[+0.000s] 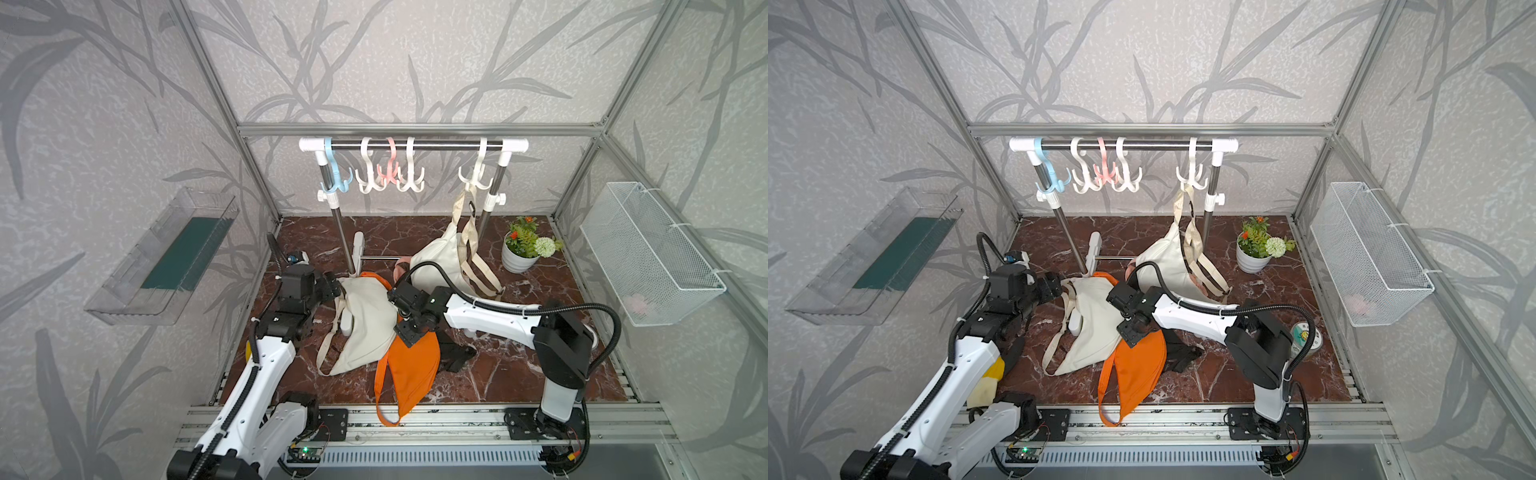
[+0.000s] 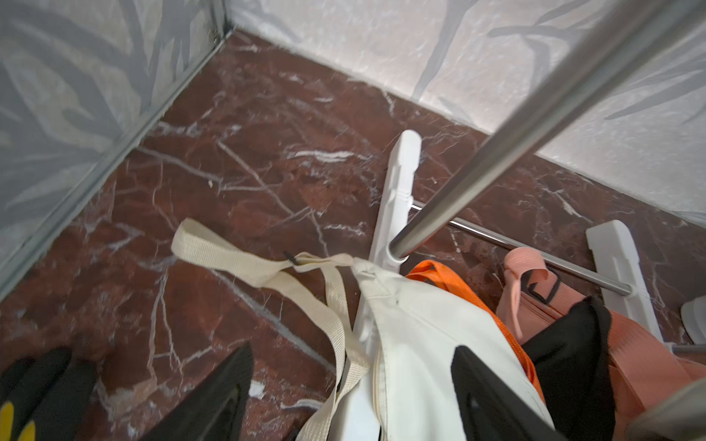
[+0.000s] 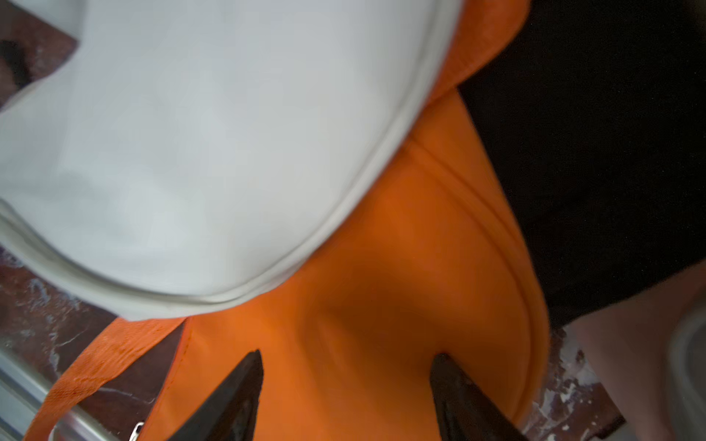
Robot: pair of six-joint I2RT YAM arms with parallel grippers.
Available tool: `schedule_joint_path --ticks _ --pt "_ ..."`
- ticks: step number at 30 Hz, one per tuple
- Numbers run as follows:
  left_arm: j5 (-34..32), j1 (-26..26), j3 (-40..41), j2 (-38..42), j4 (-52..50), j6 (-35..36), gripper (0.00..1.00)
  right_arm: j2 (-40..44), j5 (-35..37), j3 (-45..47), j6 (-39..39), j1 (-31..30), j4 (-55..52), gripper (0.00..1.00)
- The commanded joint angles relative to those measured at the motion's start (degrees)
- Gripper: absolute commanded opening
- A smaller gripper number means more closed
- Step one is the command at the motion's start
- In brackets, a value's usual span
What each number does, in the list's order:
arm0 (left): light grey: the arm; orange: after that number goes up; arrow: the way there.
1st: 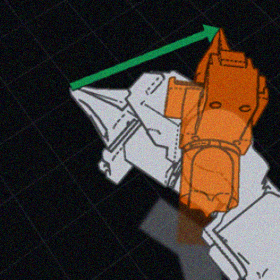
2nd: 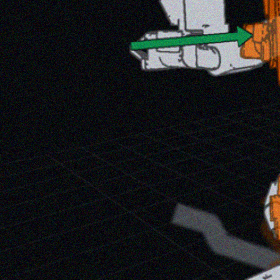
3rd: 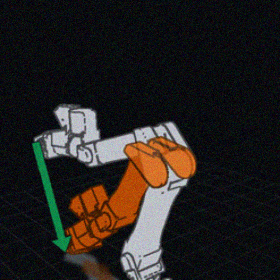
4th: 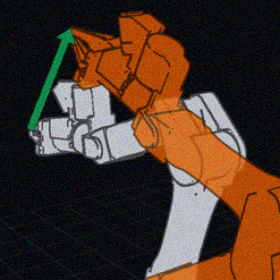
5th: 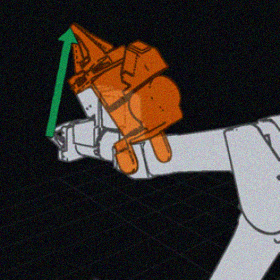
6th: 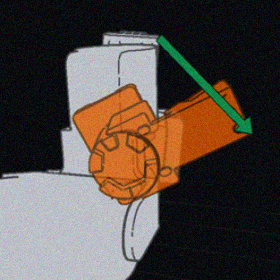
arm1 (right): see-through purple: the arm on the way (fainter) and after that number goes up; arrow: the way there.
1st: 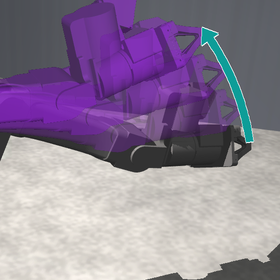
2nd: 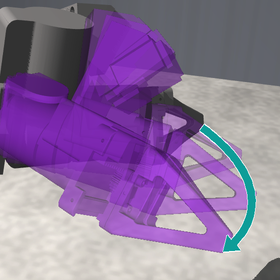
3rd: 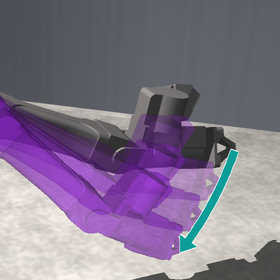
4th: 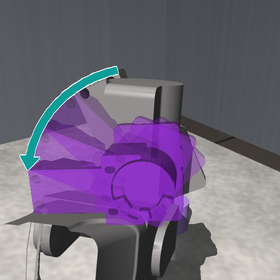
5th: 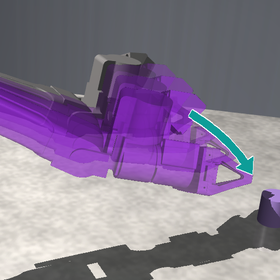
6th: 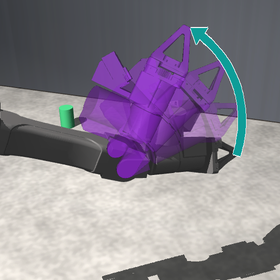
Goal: Hang the bag on a hook
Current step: Adjust the bag at the bag, then pick up the bag from the bag.
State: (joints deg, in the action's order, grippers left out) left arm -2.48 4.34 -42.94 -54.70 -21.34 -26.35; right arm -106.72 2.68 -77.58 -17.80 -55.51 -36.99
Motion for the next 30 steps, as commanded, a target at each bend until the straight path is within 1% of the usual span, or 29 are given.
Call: schedule_joint_path --ticks 1,5,8,9,13,17,23,27,30 --pt "4.12 -2.41 -2.50 -3.39 -6.66 -6.67 0.83 -1.51 -0.67 0.27 -2.61 4.33 1.37 0.70" --pt "7.48 -2.88 -2.22 -8.08 -6.46 -7.92 0.82 -3.93 -1.52 -1.54 -1.78 7.87 3.21 0.70" --pt "11.43 -2.92 -1.60 -11.73 -5.18 -6.77 0.82 -5.20 -2.22 -3.67 -0.95 9.33 4.20 0.70" --pt "11.83 -2.93 -1.70 -13.00 -5.83 -7.22 0.82 -5.41 -2.28 -4.48 -0.60 9.53 4.13 0.70" --pt "11.85 -2.84 -3.25 -17.82 -10.52 -7.99 0.81 -3.34 -3.23 -5.94 1.25 9.71 5.73 0.71" --pt "8.54 -2.91 -3.35 -20.50 -12.71 -9.32 0.77 -0.23 -4.68 -5.65 2.23 9.72 6.19 0.72" --pt "8.99 -2.93 -2.41 -23.59 -9.26 -10.82 0.72 4.54 -6.02 -3.62 2.15 9.63 7.09 0.73" --pt "10.68 -2.89 -2.15 -26.21 -7.05 -10.91 0.68 6.85 -5.42 -3.06 2.18 9.45 7.03 0.73" --pt "10.51 -2.93 -1.77 -27.82 -5.82 -11.18 0.60 8.40 -4.71 -2.85 2.16 9.45 7.11 0.73"
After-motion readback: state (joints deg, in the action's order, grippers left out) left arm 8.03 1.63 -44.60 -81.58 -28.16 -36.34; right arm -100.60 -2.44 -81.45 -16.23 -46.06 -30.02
